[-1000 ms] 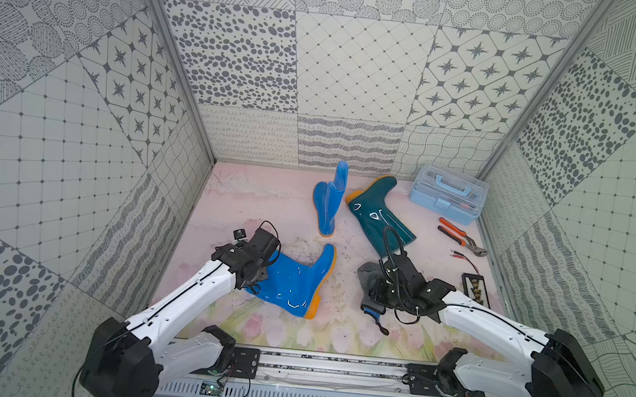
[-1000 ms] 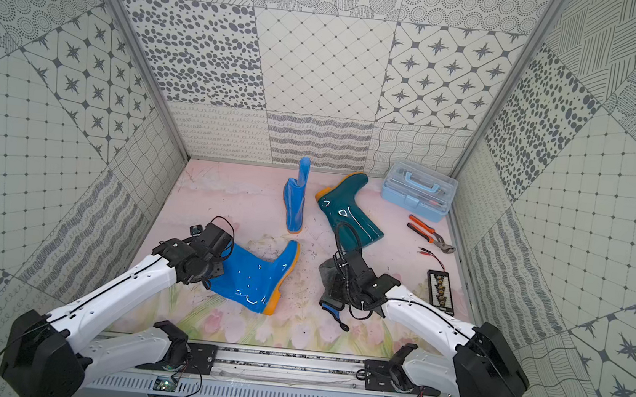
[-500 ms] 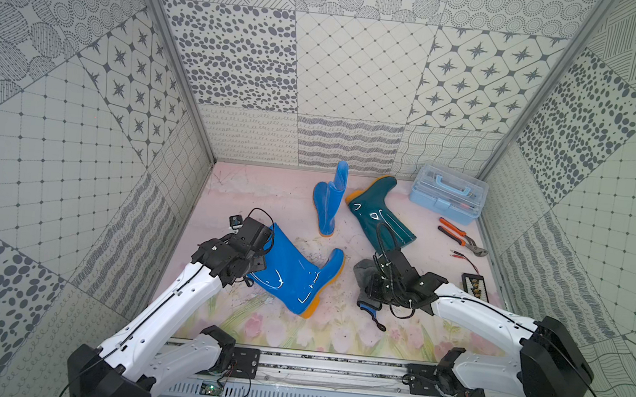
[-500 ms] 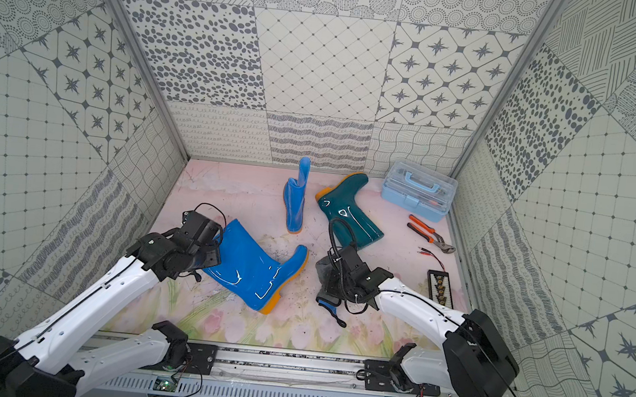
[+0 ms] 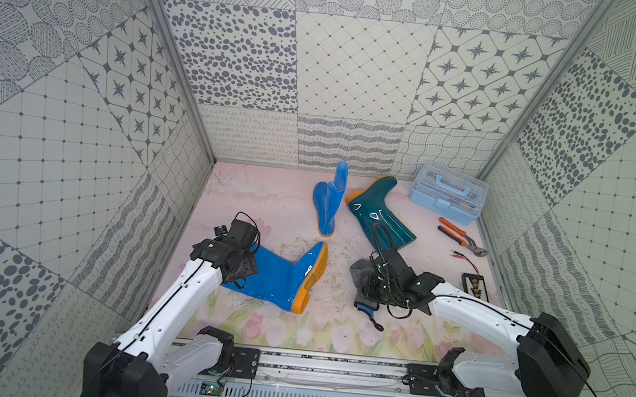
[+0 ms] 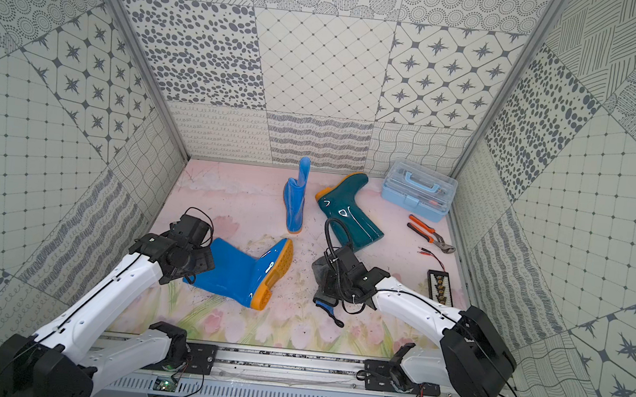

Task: Wipe the rubber boots with a cloth
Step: Adjust the rubber boot at the center of the board, then move the rubber boot to the center of the board.

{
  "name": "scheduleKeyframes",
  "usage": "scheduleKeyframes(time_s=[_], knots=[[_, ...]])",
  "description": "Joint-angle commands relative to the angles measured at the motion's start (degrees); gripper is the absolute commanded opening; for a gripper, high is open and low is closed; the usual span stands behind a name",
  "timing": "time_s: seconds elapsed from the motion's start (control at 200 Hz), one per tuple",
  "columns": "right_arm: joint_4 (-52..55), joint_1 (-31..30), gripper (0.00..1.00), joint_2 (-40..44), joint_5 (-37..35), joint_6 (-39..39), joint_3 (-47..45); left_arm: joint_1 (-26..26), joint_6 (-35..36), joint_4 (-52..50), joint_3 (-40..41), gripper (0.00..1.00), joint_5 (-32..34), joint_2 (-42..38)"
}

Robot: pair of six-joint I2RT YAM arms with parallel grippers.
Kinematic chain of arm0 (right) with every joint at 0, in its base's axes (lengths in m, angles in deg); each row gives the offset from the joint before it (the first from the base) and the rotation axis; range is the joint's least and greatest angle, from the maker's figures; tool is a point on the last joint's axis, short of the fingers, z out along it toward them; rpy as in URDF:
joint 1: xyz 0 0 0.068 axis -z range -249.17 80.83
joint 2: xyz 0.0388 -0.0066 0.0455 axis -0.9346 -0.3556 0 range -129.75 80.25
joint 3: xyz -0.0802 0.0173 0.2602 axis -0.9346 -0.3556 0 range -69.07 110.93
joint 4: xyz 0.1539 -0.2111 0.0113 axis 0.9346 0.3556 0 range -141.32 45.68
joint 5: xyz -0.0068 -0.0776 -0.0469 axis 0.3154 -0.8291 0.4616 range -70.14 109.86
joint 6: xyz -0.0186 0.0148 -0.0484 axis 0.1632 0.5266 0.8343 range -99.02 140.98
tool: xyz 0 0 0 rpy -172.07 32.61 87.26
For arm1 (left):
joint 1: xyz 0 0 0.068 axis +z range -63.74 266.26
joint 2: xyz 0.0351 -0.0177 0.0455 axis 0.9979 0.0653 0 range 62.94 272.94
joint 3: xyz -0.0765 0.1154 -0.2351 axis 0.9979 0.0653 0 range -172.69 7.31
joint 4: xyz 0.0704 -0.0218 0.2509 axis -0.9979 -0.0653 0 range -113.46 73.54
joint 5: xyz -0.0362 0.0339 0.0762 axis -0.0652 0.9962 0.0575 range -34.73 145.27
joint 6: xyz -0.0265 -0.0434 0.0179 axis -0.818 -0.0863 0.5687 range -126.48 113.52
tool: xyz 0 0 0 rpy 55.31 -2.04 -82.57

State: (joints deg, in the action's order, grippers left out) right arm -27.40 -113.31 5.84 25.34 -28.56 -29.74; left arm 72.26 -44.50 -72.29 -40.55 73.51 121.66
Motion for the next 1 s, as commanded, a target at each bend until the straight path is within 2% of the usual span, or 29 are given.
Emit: scheduleKeyframes(time_s=[0.0, 0.04, 0.1, 0.18, 0.26, 0.33, 0.485, 0.64, 0.745, 0.865, 0.995], knots=[[-2.5, -0.5, 0.04, -0.6, -0.2, -0.2, 0.9, 0.7, 7.3, 7.6, -0.4, 0.66, -14.7, -1.0], [-2.6, -0.5, 0.04, -0.8, -0.2, -0.2, 0.8, 0.7, 7.4, 10.8, 0.5, 0.54, -20.4, 0.3], [-2.7, -0.6, 0.03, -0.9, -0.2, -0.4, 0.9, 0.2, 6.6, 15.5, 1.5, 0.43, -29.0, 4.4], [-2.7, -0.7, 0.03, -0.8, -0.3, -0.6, 0.7, -3.6, 5.1, 19.7, 2.2, 0.41, -34.0, 11.0], [-2.5, -0.7, 0.04, -0.1, -0.5, -0.8, 0.6, -9.9, 4.2, 23.1, 2.7, 0.4, -33.3, 16.5], [-1.9, -0.6, 0.04, 0.7, -1.0, -0.7, 0.1, -14.5, 1.9, 28.2, 4.1, 0.4, -35.2, 20.3], [0.1, -0.5, 0.04, 3.0, -2.3, -0.4, -0.6, -22.8, -4.0, 36.8, 4.3, 0.39, -35.8, 25.6], [3.1, 0.3, 0.05, 5.5, -3.4, 1.0, 0.2, -30.0, -10.2, 41.2, 0.6, 0.4, -34.7, 31.1], [5.6, 0.9, 0.05, 7.6, -4.7, 1.9, 1.0, -32.9, -13.2, 40.0, -3.0, 0.4, -31.1, 33.1], [6.6, 1.9, 0.05, 8.9, -4.9, 3.0, 1.4, -35.4, -17.3, 45.4, -3.2, 0.4, -30.1, 33.3], [6.5, 2.5, 0.05, 7.1, -4.0, 4.2, 2.9, -36.1, -15.4, 41.3, -6.6, 0.43, -27.6, 32.1]])
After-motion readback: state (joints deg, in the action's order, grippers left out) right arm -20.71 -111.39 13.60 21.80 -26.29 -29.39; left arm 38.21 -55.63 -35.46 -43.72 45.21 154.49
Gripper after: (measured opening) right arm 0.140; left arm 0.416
